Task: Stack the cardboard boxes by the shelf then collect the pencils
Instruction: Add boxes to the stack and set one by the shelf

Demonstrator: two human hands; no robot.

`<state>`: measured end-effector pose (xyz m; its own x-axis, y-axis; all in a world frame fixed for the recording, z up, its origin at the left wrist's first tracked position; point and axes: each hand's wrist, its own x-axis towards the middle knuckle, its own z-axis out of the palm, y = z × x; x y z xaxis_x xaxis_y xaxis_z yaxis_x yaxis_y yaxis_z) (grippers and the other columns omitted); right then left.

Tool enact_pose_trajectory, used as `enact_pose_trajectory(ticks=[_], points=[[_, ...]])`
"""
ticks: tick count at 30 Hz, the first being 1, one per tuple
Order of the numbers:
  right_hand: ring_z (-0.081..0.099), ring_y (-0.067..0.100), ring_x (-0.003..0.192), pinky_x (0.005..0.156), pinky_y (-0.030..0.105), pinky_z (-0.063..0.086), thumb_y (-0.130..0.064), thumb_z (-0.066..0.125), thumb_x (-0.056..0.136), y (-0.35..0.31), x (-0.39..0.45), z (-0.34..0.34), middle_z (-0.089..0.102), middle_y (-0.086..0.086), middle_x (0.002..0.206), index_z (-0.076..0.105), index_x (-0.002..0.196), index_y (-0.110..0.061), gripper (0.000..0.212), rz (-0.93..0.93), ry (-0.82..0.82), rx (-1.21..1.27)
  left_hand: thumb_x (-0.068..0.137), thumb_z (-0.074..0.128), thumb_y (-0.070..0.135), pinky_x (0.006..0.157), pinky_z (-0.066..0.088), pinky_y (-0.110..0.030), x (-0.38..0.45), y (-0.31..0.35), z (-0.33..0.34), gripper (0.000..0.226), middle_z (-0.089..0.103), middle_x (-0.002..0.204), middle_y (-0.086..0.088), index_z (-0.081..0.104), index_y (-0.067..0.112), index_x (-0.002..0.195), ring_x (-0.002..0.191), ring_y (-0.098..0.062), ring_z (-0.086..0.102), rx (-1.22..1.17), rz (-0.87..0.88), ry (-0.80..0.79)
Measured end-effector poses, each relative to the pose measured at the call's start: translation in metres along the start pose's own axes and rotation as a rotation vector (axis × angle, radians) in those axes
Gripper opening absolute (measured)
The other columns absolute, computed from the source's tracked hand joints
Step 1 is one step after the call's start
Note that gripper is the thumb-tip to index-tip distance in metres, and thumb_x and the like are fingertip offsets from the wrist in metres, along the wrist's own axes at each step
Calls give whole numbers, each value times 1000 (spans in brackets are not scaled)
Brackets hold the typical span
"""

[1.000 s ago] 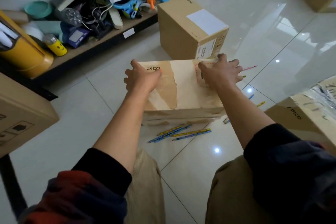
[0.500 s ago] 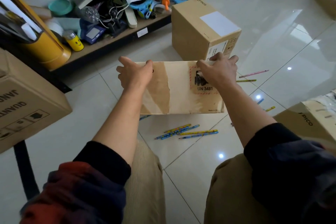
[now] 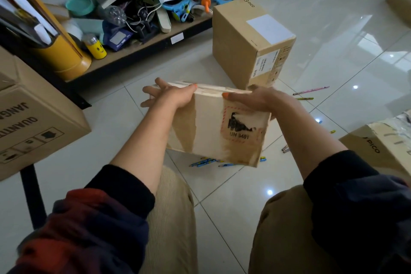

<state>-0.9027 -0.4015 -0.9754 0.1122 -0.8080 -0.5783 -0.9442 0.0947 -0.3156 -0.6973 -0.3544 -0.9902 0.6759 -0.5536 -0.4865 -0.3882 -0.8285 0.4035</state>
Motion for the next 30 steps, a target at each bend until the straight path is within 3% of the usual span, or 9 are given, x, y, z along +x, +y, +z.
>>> enact_pose_trajectory(ticks=[2, 6, 13, 16, 20, 23, 25, 28, 30], points=[[65, 28, 100, 85, 45, 56, -97, 53, 45, 0, -2, 3, 64, 4, 118, 47, 138, -27, 117, -25, -160, -33, 77, 61, 69, 116, 15, -55, 4, -5, -2, 117, -13, 161, -12, -12, 21, 155, 146, -47, -5, -17, 10, 16], [66, 26, 96, 80, 37, 57, -84, 65, 62, -3, -3, 14, 64, 3, 111, 50, 134, -22, 96, -25, -250, -136, 77, 68, 60, 119, 5, -56, 12, -9, 2, 125, -26, 160, -8, -28, 26, 149, 146, -46, -12, -124, -6, 64], [66, 30, 92, 52, 24, 49, -91, 49, 64, -13, -14, 14, 41, 9, 148, 32, 149, -24, 110, 8, -378, -181, 73, 76, 55, 118, 18, -55, 21, -22, 6, 136, -28, 158, -13, -34, 22, 146, 149, -41, 0, -246, -132, 46], [59, 36, 113, 81, 38, 53, -96, 31, 67, -19, -6, 17, 38, 10, 153, 26, 154, -25, 112, -13, -313, -157, 81, 73, 48, 119, 19, -48, 22, -25, 3, 126, -21, 161, -13, -24, 11, 151, 149, -39, 5, -295, -120, 93], [29, 31, 145, 117, 49, 23, -83, 24, 85, -21, 24, 39, 27, 7, 160, 31, 153, -19, 93, -107, -107, -262, 88, 64, 41, 111, 36, -42, 32, -42, 6, 96, 22, 158, -17, 5, 2, 153, 138, -36, 36, -343, -97, 66], [22, 29, 148, 118, 47, 19, -79, 43, 84, -17, 33, 53, 15, 3, 164, 12, 157, -28, 94, -117, -196, -264, 84, 68, 37, 83, 53, -40, 29, -53, 13, 69, 58, 123, -12, 30, 12, 136, 104, -30, 61, -422, -86, -80], [28, 33, 145, 114, 48, 26, -82, 55, 73, -12, 37, 59, 18, 6, 163, -1, 156, -35, 111, -67, -211, -269, 84, 71, 36, 79, 55, -45, 22, -52, 16, 60, 59, 103, -10, 29, 19, 124, 90, -29, 64, -455, -100, -223], [39, 36, 137, 104, 46, 36, -79, 69, 62, -10, 42, 65, 25, 11, 160, -11, 153, -41, 127, -57, -200, -206, 65, 80, 48, 81, 54, -56, 30, -53, 23, 91, 62, 114, -13, 33, 20, 137, 93, -31, 68, -398, -78, -322], [41, 37, 134, 101, 45, 38, -76, 72, 62, -9, 43, 66, 24, 16, 158, -10, 152, -44, 126, -44, -162, -164, 68, 79, 52, 88, 54, -50, 32, -54, 25, 79, 65, 115, -12, 50, 15, 132, 97, -30, 67, -351, -67, -339]])
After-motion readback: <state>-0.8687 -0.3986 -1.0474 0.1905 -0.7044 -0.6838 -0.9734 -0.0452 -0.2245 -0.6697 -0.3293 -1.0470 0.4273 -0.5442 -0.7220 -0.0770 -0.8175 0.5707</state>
